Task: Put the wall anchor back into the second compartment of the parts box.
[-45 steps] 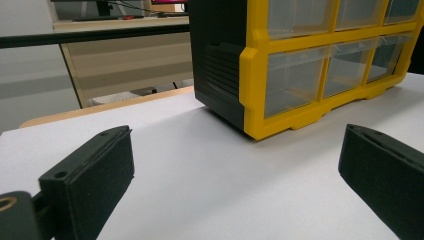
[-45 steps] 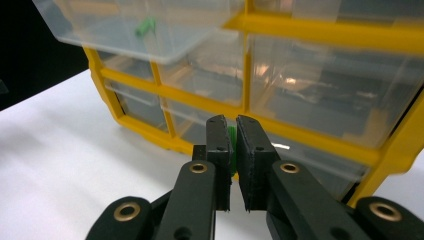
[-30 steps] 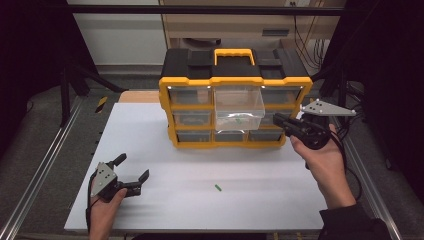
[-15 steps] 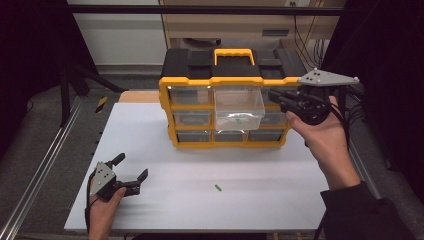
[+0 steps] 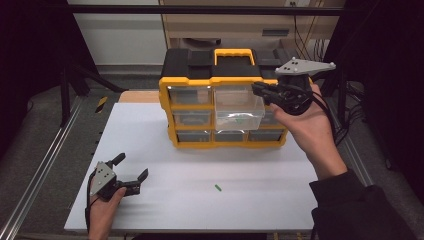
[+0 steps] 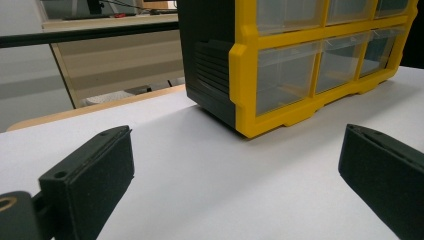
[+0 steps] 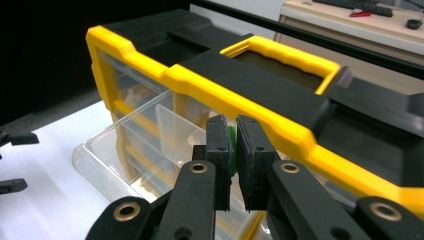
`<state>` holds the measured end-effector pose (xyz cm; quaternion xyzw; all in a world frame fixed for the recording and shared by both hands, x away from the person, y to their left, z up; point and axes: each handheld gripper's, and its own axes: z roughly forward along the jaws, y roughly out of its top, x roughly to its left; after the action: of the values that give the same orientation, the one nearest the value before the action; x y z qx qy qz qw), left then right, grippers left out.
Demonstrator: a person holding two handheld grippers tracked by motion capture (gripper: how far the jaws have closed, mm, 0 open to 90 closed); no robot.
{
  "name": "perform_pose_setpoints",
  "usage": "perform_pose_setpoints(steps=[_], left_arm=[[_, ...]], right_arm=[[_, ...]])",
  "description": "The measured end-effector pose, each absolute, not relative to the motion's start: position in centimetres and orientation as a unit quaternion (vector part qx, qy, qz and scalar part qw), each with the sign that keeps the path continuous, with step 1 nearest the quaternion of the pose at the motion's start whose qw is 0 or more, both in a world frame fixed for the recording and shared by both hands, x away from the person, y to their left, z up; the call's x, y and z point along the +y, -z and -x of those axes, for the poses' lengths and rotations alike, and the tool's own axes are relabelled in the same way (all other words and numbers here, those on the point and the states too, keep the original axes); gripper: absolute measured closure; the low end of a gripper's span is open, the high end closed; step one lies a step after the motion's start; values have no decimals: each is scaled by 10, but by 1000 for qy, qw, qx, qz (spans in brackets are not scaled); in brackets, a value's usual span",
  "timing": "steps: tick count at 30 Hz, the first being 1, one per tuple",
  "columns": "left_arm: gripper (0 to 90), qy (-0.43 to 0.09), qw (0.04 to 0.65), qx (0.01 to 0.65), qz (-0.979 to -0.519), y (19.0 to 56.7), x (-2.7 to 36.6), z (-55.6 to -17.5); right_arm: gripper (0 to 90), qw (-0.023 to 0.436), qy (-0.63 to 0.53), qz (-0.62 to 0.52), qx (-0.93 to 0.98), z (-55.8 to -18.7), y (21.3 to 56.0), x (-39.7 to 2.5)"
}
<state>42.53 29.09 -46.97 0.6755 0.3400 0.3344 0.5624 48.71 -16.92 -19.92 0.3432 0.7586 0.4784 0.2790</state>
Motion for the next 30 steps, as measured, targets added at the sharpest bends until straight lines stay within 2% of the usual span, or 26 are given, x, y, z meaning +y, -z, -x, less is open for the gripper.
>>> perform_pose_setpoints(steps=[2, 10, 15, 23, 27, 30], left_arm=[[11, -334, 563, 341, -675, 470, 291, -425], [11, -335, 564, 343, -673, 469, 293, -426], [11, -334, 563, 341, -674, 469, 292, -425], [10, -336, 562, 343, -673, 469, 293, -426], [11, -336, 563, 344, -673, 469, 293, -425], [11, -335, 562, 346, -672, 470, 294, -426]], right_arm=[[843, 278, -471, -341, 764, -490, 202, -165], [695, 277, -477, -341, 761, -485, 204, -161], [550, 283, -486, -344, 752, -478, 203, -170], [231, 284, -507, -349, 735, -462, 204, -184], [145, 294, -514, -353, 724, -454, 207, -190], [118, 302, -510, -358, 722, -449, 215, -196]])
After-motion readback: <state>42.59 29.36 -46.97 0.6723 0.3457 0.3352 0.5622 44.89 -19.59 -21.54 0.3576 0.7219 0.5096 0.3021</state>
